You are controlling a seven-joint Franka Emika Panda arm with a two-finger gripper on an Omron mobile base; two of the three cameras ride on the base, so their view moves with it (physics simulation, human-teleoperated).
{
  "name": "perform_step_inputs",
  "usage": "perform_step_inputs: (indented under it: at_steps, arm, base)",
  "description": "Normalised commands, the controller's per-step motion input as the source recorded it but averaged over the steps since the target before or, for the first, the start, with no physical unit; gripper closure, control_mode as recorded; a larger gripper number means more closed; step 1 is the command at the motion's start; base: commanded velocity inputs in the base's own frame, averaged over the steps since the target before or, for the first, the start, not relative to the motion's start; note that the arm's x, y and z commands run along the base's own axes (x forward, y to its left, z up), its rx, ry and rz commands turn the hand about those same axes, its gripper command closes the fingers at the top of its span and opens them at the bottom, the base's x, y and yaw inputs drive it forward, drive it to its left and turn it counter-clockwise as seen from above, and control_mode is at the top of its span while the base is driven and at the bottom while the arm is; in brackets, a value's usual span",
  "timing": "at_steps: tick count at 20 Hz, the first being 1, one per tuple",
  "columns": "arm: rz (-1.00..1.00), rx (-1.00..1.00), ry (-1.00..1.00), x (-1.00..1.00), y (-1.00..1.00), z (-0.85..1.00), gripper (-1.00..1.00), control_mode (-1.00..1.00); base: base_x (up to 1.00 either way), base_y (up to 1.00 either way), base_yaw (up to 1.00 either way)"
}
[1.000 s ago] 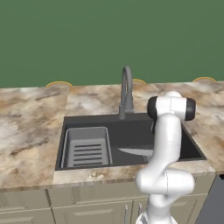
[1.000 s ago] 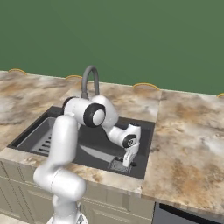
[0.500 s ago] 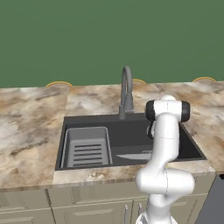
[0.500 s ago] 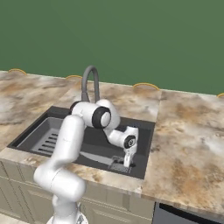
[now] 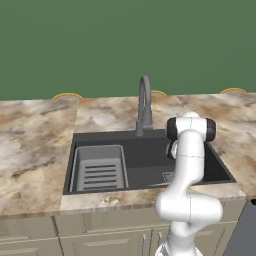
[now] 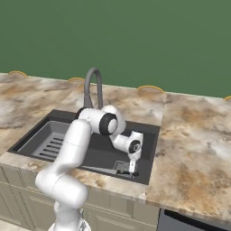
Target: Move the cutting board and knife to the sink. Then move spray from the cabinet to the counter.
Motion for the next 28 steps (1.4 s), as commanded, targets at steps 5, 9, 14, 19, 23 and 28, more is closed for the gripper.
perform_step_inputs:
  at_steps: [5,9,14,19,23,28]
  arm:
    - [0.02,0.09,-0.11,-0.07,-0.21,0.82,-1.0,-1.0]
    - [0.0,0.07,-0.17,-0.35,-0.14,1.0,-1.0,-1.0]
    - [0.0,0.04,-0.21,-0.6,0.0,1.0,-1.0,-1.0]
    - [-0.08,0.06,-0.21,-0.75,0.01,1.0,-1.0,-1.0]
    - [-0.17,0.07,-0.08,-0.64,0.09,1.0,-1.0,-1.0]
    - [-0.29,0.06,-0.01,-0.58,0.49,0.77,-1.0,-1.0]
  base:
    - [0.0,0.0,0.0]
    - [0.0,0.0,0.0]
    - [0.0,0.0,0.0]
    - [0.0,0.0,0.0]
    - [0.0,0.0,0.0]
    - [0.0,0.0,0.0]
